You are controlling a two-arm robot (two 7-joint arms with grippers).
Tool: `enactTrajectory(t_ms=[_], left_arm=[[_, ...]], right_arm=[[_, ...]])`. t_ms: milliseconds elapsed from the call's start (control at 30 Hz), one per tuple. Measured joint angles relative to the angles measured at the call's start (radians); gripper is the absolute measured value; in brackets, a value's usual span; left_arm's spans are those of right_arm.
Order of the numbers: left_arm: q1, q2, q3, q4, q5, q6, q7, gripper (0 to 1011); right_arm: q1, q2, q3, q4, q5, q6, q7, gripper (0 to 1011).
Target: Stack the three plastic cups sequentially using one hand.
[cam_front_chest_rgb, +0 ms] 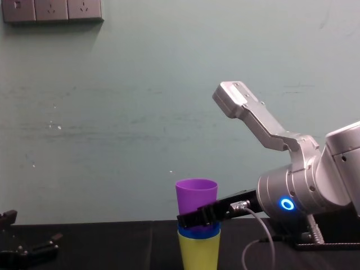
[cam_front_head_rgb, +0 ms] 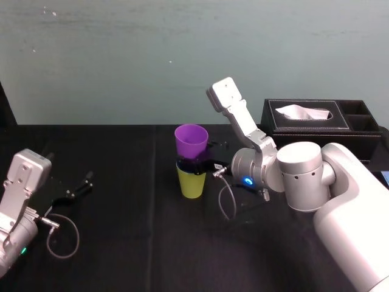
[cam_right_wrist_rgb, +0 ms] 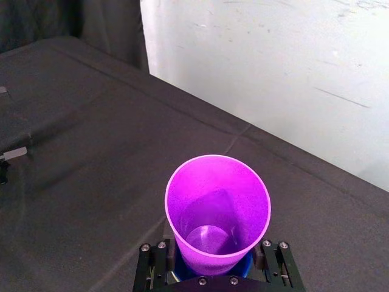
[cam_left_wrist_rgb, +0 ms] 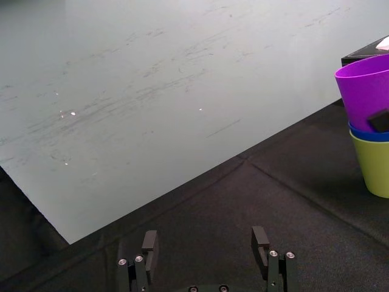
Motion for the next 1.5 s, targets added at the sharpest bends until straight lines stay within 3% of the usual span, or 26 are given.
enactTrajectory(t_ms=[1167,1500], left_arm=[[0.000,0.000,0.000,0.000,0.000,0.000,0.000,1000],[0.000,0.000,0.000,0.000,0.000,0.000,0.000,1001]], right_arm=[[-0.005,-0.002,0.008,-0.006,-0.008,-0.003,-0.005,696],[-0.005,-0.002,0.008,-0.006,-0.008,-0.003,-0.005,927]])
